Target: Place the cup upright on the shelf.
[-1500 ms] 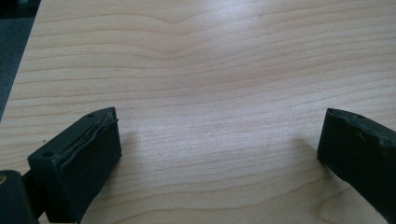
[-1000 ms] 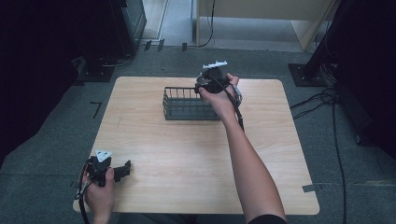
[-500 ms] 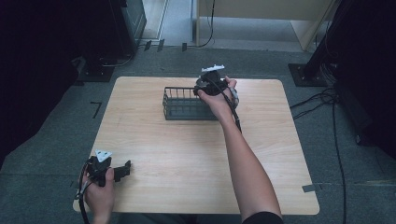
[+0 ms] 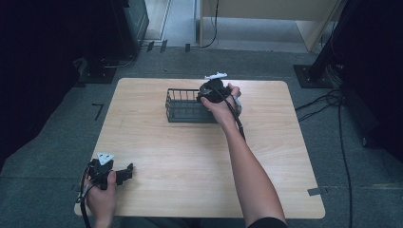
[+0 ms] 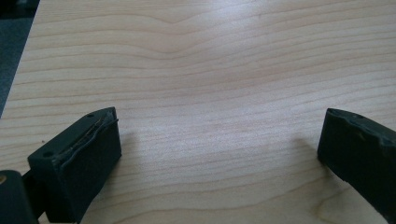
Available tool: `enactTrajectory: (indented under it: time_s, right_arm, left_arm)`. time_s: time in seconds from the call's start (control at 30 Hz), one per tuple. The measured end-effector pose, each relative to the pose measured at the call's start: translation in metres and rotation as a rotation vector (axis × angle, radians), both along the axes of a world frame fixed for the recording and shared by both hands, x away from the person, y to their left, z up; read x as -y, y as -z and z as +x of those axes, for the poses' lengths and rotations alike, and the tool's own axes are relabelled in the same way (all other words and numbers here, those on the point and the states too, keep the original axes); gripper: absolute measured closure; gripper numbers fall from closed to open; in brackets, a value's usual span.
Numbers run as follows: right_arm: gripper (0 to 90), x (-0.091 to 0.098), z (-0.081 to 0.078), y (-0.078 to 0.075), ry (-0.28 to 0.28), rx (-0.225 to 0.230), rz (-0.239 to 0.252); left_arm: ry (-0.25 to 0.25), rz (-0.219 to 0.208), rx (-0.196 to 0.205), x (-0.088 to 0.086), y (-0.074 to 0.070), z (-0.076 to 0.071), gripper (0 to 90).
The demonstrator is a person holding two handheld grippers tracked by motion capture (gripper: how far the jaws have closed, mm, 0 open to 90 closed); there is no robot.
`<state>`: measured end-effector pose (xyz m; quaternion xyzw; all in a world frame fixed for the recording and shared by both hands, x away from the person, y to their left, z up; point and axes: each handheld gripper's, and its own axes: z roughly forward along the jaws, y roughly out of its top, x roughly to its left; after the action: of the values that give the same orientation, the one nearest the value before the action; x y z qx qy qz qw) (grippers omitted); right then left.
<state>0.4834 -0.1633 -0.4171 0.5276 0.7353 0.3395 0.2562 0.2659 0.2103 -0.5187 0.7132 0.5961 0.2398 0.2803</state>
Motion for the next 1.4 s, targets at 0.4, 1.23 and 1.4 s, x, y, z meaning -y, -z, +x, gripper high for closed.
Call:
enactTrajectory:
  time_s: [0.4,1.23,1.4]
  right_arm:
    - [17.9,0.007,-0.003,0.011,0.001,-0.006,0.005]
    - [0.0,0.025,-0.022,0.004,-0.027,-0.061,0.035]
    - [0.0,0.03,-0.031,-0.001,-0.031,-0.06,0.044]
  left_arm:
    - [0.0,0.0,0.0,0.0,0.0,0.0,0.0]
    - [0.0,0.0,0.0,0.0,0.0,0.0,0.0]
    - [0.0,0.0,0.0,0.0,0.0,0.0,0.0]
